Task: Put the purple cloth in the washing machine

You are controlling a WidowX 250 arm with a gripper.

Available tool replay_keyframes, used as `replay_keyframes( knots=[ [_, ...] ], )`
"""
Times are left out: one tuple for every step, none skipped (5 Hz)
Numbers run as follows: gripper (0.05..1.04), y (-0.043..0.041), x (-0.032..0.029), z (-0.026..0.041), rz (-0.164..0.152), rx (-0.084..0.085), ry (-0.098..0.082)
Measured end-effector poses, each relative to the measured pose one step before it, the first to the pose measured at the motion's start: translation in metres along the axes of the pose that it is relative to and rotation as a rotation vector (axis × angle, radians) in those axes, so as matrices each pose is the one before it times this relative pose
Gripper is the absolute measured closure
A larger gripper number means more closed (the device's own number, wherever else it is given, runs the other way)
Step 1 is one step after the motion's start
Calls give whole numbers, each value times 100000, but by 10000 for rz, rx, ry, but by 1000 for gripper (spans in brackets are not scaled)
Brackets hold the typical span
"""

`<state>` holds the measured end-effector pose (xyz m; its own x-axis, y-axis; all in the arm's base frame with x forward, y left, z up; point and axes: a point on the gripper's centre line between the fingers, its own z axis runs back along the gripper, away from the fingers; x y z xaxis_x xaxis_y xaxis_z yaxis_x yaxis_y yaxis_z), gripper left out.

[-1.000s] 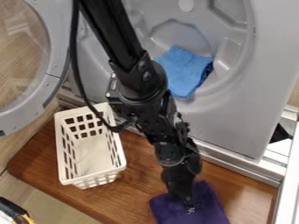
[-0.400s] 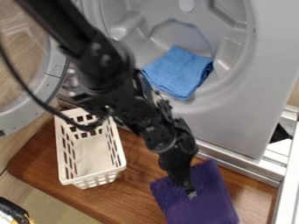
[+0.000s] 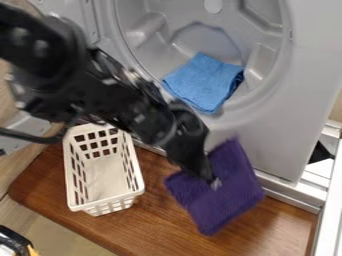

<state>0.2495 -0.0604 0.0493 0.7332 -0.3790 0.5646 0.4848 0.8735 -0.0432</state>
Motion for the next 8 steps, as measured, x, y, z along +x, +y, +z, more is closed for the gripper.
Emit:
replay_keyframes(
  knots=[
    [1029, 1928, 1213, 2762, 903, 603, -915],
    [1029, 1941, 1079, 1632, 808, 485, -874],
    [1029, 1504, 1595, 694, 306, 335, -621],
    [1029, 1112, 1655, -103, 122, 154, -531],
    [1029, 1087, 1824, -1520, 163, 92, -542],
    [1029, 1009, 1490, -1801, 175, -4, -229],
    [1029, 848, 549, -1682, 130, 16, 5],
    [1008, 750, -565, -1912, 37, -32, 325]
  ],
)
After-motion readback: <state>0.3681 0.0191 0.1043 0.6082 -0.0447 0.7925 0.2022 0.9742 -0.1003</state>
